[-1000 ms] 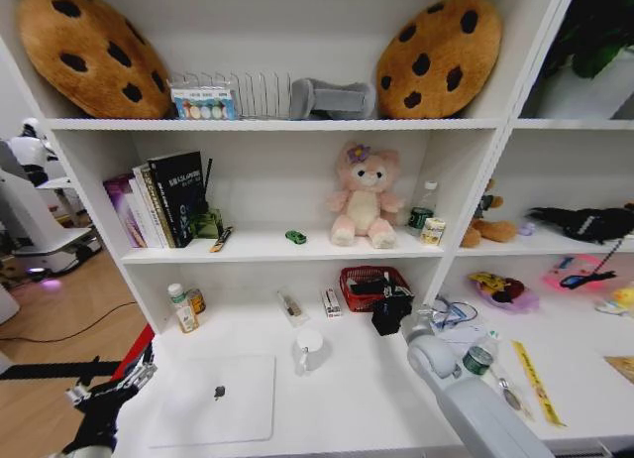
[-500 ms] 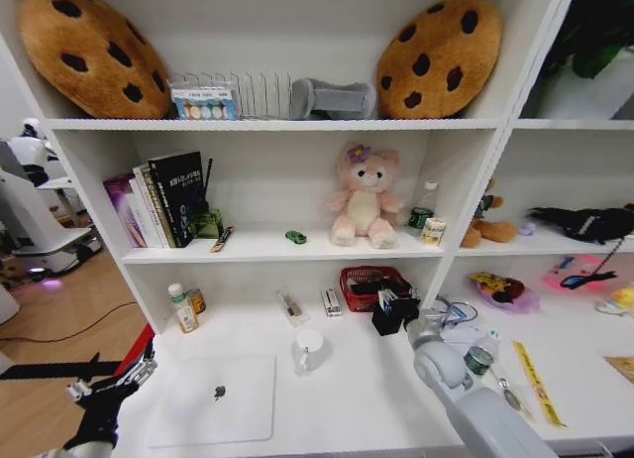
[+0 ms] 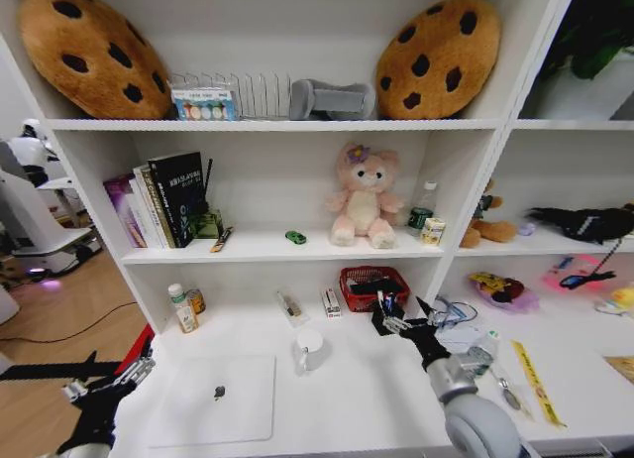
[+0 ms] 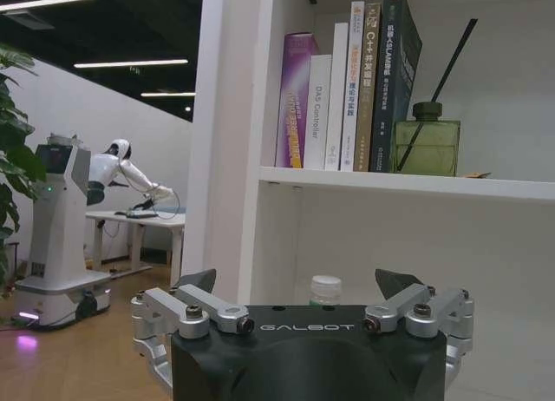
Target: Organize the objects on the table.
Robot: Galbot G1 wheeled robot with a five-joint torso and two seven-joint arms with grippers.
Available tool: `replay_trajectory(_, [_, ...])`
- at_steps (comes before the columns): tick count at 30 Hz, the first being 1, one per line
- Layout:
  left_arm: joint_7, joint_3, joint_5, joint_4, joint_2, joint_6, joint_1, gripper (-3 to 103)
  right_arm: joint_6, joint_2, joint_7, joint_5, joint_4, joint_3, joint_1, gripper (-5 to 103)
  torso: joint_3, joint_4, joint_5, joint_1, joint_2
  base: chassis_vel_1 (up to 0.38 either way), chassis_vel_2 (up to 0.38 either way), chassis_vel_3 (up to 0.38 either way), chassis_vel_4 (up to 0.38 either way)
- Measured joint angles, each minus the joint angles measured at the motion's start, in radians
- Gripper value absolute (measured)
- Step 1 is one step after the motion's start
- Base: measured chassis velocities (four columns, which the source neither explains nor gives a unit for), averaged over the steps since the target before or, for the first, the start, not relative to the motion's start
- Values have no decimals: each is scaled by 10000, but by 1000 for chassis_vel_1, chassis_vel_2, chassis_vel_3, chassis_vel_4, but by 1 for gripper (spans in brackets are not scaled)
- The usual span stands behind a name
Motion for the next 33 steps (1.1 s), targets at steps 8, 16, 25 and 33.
replay_trajectory(8, [47, 1, -219, 104, -71, -38, -90, 100, 527, 687, -30, -570, 530, 757, -1492, 100, 0, 2, -2, 0, 0, 0, 0, 0, 0])
replay_trajectory(16, [76, -41, -432, 221, 91, -70, -143, 100, 721, 1218, 112, -940, 601, 825, -1800, 100, 1, 3, -1, -1, -1, 0, 0, 0, 0])
replay_trajectory(25, [91, -45, -506, 324, 100, -82, -185, 100, 733, 1243, 227, -963, 528, 796, -1725, 100, 1, 3, -2, 2, -2, 0, 0, 0, 0])
replay_trajectory(33, [84, -17, -506, 366, 110, -53, -304, 100, 734, 1199, 433, -947, 405, 783, -1577, 100, 1, 5, 1, 1, -2, -102, -107, 110, 103])
